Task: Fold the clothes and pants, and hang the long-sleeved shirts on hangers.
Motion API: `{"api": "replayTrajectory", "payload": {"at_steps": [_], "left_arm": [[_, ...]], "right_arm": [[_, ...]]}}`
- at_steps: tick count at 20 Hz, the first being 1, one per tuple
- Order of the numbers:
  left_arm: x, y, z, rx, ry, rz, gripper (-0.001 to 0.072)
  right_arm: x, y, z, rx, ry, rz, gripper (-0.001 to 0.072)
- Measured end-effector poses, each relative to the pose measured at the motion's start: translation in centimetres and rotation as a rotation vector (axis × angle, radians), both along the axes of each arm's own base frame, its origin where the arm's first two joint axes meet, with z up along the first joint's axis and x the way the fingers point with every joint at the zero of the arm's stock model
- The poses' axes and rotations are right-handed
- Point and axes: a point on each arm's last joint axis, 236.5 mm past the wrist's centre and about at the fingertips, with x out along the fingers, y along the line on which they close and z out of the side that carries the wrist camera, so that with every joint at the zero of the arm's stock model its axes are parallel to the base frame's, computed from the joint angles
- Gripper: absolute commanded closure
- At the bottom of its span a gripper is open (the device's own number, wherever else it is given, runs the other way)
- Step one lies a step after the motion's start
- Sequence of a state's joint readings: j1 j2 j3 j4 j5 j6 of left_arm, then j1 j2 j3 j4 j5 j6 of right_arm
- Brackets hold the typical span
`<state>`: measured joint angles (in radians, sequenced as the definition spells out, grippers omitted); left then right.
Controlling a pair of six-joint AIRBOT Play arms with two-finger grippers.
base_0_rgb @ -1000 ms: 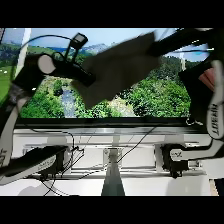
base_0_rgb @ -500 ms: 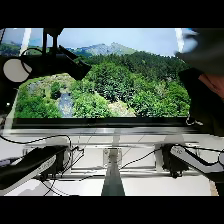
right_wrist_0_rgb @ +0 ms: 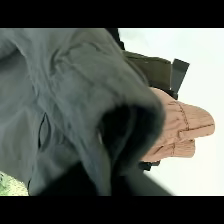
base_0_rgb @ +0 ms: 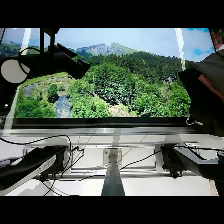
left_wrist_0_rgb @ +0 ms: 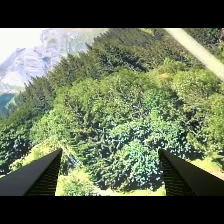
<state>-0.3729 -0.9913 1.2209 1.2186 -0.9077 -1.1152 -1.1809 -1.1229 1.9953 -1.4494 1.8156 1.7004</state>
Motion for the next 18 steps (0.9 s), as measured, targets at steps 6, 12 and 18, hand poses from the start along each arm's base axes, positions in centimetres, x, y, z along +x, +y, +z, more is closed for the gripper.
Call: {"api": "replayTrajectory", "payload": {"at_steps": [6, 12, 18], "left_arm": [[0.1, 0.0, 0.1, -0.003, -0.006, 0.002, 0.001], [0.1, 0.0, 0.1, -0.003, -0.005, 0.002, 0.0009], [0.1, 0.0, 0.1, -0.003, -0.006, 0.002, 0.0009]], "right_arm": [[-0.2, -0.9, 0.4, -0.022, -0.027, -0.03, 0.0049], [3.0, -0.9, 0.9, -0.015, -0.121, 0.057, 0.069], [12.3, 4.8, 2.6, -0.064, -0.213, 0.456, 0.0691]]}}
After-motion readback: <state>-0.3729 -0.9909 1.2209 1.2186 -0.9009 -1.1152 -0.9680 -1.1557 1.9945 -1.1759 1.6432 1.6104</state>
